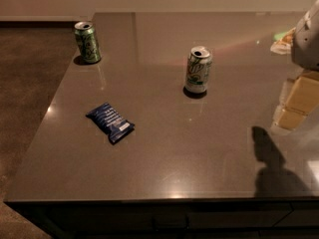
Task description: Move 7up can near green can
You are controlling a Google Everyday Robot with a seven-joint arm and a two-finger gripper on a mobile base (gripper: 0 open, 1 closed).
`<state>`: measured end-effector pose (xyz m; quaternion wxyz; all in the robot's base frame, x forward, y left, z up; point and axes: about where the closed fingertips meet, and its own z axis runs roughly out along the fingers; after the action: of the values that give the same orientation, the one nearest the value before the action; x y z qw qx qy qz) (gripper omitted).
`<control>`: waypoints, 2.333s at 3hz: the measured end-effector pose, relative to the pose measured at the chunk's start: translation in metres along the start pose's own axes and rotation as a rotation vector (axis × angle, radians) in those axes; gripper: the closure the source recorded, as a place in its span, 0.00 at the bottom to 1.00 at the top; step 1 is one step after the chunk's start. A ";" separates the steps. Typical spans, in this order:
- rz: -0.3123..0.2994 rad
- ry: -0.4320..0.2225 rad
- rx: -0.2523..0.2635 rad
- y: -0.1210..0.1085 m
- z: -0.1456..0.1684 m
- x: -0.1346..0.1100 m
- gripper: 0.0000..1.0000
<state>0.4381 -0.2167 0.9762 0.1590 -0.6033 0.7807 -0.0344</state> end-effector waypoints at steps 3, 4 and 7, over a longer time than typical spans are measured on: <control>0.097 -0.068 0.027 -0.035 0.018 -0.008 0.00; 0.168 -0.108 0.053 -0.067 0.031 -0.014 0.00; 0.329 -0.216 0.077 -0.135 0.071 -0.030 0.00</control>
Offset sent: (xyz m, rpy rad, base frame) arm 0.0279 -0.0020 -0.0084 0.0745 0.0121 -0.0669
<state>0.5912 -0.2148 0.9480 0.2682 -0.4611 0.8454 0.0269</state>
